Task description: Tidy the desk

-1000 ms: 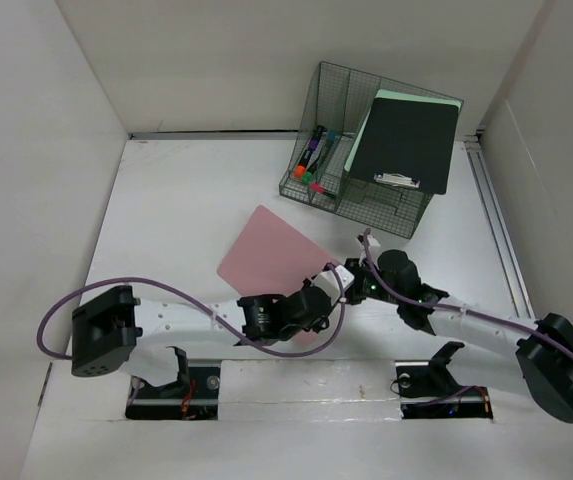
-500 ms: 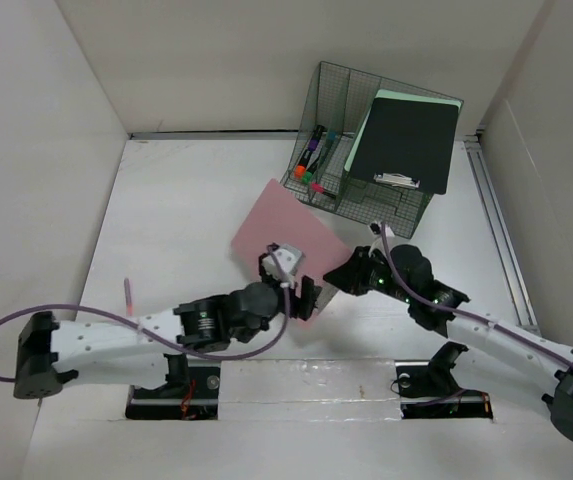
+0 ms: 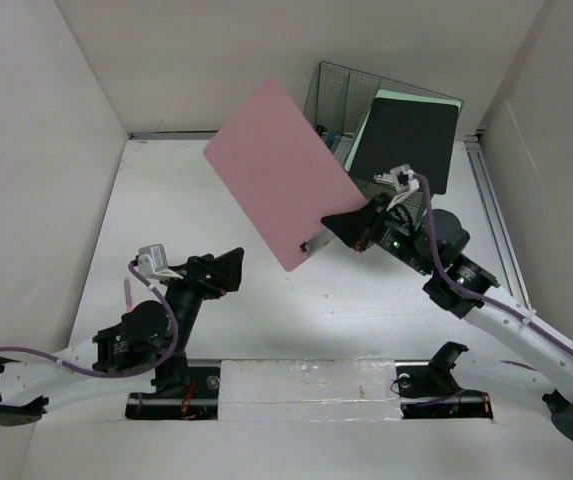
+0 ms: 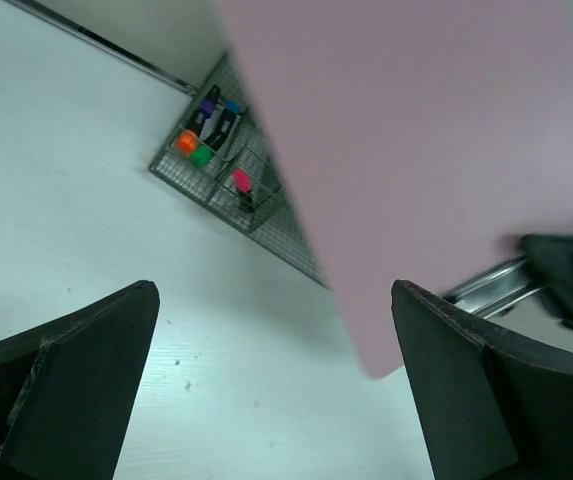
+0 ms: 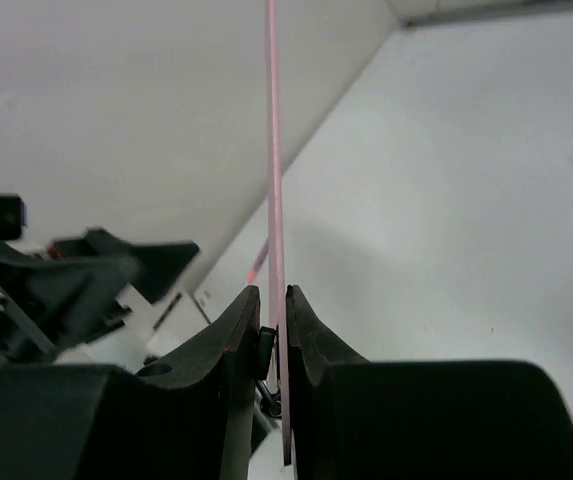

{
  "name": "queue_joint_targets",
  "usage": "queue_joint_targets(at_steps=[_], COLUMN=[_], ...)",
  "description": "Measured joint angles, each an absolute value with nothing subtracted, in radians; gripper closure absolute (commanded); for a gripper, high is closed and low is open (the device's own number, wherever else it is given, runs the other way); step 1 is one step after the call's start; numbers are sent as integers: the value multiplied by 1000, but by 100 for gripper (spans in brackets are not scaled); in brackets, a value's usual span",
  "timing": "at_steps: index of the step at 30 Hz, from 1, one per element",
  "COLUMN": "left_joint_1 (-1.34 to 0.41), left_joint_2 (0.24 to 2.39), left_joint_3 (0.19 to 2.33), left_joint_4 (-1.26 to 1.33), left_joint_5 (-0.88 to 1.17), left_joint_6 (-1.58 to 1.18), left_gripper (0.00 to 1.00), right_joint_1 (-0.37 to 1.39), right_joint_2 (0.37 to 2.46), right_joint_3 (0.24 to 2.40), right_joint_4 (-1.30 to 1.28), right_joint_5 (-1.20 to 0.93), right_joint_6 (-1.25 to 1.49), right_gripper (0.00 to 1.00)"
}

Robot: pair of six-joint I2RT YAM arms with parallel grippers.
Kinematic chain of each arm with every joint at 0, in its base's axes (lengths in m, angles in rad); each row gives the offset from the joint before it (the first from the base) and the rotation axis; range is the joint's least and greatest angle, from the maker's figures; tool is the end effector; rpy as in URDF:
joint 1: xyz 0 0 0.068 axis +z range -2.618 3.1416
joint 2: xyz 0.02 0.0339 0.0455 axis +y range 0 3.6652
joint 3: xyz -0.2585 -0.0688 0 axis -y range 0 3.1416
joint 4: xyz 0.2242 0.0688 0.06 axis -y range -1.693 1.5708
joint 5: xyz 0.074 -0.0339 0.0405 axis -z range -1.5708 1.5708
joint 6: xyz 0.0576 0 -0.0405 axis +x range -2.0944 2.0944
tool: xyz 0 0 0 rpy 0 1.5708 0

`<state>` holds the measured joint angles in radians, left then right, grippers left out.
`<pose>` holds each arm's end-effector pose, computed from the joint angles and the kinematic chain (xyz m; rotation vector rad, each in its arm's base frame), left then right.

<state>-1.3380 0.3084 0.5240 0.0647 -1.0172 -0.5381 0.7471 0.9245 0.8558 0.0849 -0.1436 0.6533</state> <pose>0.0662 -0.0666 0.3274 -0.3496 1.4440 -0.8854 0.1581 0.1576 0.3665 -0.2019 1.6759 1.1951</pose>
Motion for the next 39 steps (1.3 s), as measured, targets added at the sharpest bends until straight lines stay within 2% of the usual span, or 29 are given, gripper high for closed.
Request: queue_joint_targets(at_steps=[5, 10, 16, 21, 39], left_joint_1=[-1338, -1338, -1338, -1338, -1338], left_joint_2=[391, 507, 581, 599, 618], left_joint_3=[523, 522, 521, 504, 471], left_joint_4=[11, 42, 101, 144, 167], left_joint_5=[-1055, -1046, -1024, -1006, -966], left_joint_6=[-594, -600, -591, -591, -585], left_gripper=[1, 1, 1, 1, 1], right_joint_1=[691, 522, 323, 234, 224], right_joint_2=[850, 768, 746, 799, 944], right_joint_3=[914, 904, 848, 801, 647], right_joint_4=[91, 97, 96, 98, 311], right_joint_5=[15, 233, 366, 348, 229], right_joint_6=[636, 670, 781, 912, 1207], right_gripper=[100, 100, 100, 100, 100])
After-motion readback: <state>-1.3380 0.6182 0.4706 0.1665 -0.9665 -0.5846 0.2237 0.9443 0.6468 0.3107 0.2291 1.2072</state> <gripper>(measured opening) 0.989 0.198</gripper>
